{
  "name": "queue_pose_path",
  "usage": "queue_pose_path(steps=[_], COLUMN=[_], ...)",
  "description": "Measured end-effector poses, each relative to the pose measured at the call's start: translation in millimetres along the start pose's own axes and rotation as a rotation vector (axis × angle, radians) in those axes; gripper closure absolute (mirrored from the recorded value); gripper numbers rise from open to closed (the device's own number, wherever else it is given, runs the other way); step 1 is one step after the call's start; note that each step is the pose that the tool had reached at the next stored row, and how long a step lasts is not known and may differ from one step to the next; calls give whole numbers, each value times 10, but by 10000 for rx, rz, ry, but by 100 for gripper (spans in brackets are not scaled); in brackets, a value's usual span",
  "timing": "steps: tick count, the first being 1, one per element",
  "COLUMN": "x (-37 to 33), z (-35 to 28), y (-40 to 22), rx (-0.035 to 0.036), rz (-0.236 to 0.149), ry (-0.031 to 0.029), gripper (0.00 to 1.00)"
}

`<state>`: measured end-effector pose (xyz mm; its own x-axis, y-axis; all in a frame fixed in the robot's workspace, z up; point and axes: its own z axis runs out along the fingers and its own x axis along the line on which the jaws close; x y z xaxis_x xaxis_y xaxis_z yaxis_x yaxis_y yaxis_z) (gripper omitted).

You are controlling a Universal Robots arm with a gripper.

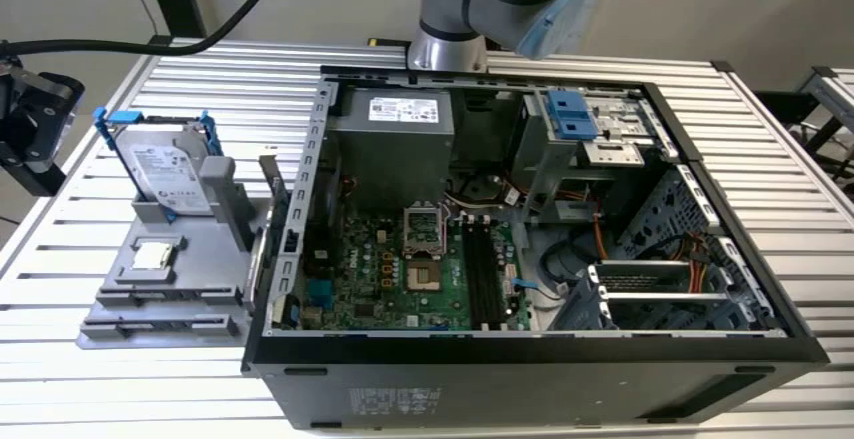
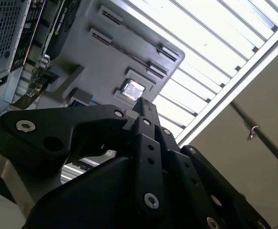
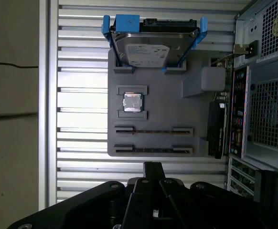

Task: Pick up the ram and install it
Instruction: 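Pick up the ram and move it above insertion slot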

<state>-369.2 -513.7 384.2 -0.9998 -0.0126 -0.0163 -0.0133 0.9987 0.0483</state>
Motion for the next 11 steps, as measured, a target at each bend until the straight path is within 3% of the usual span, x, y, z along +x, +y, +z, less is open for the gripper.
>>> queue_pose_path(steps=[4,11], x=[0,0], z=[1,0], y=[2,2], rx=[-4,-23], rz=[-304,-1516], ry=[14,73], gripper=[100,100])
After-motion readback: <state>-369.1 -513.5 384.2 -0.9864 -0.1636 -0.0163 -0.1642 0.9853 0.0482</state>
